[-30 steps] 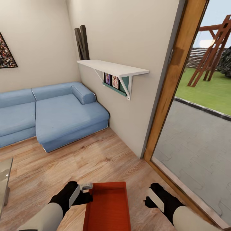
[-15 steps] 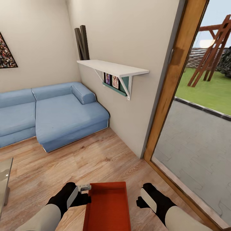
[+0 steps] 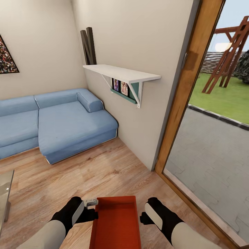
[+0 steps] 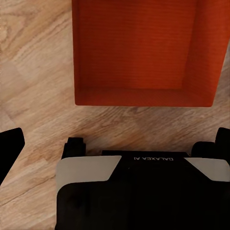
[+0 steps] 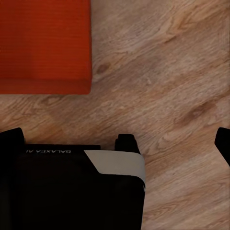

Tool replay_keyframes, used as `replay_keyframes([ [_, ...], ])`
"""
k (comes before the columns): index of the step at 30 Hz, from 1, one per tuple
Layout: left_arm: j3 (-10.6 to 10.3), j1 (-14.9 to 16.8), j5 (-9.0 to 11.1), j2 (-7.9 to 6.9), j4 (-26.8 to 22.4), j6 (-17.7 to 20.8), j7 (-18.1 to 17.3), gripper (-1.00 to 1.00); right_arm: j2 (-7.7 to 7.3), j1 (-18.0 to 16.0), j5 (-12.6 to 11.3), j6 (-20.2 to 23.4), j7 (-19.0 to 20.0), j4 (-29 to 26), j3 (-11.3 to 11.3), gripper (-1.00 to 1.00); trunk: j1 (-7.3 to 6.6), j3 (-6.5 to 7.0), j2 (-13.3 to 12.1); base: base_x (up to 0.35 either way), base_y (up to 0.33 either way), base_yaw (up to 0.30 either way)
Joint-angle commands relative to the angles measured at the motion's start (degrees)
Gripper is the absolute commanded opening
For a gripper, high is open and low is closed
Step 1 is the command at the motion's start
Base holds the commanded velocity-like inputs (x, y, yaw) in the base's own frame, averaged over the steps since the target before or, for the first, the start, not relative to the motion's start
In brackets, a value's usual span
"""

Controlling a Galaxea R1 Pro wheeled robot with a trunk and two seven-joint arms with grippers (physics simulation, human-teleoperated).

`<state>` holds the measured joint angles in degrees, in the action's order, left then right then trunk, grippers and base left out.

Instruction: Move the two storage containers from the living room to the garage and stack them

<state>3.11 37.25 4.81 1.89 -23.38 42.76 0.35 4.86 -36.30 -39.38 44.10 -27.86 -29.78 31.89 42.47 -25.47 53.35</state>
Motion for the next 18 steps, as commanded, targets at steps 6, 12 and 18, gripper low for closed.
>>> replay_keyframes([
  [6, 0.3, 0.0, 0.2, 0.13, -0.1, 0.3, 0.1, 1.00, 0.07, 0.0, -0.6, 0.1, -0.5, 0.0, 0.3, 1.00, 0.01, -0.06, 0.0, 0.000, 0.000, 0.000],
  [12, 0.3, 0.0, 0.1, 0.15, -0.1, 0.3, 0.1, 1.00, 0.09, -0.1, -0.6, 0.1, -0.5, 0.0, 0.2, 1.00, 0.01, -0.06, 0.0, 0.000, 0.000, 0.000],
  [18, 0.3, 0.0, 0.2, 0.21, -0.1, 0.3, 0.0, 1.00, 0.11, 0.0, -0.6, 0.1, -0.5, 0.0, 0.2, 1.00, 0.01, -0.06, 0.0, 0.000, 0.000, 0.000],
])
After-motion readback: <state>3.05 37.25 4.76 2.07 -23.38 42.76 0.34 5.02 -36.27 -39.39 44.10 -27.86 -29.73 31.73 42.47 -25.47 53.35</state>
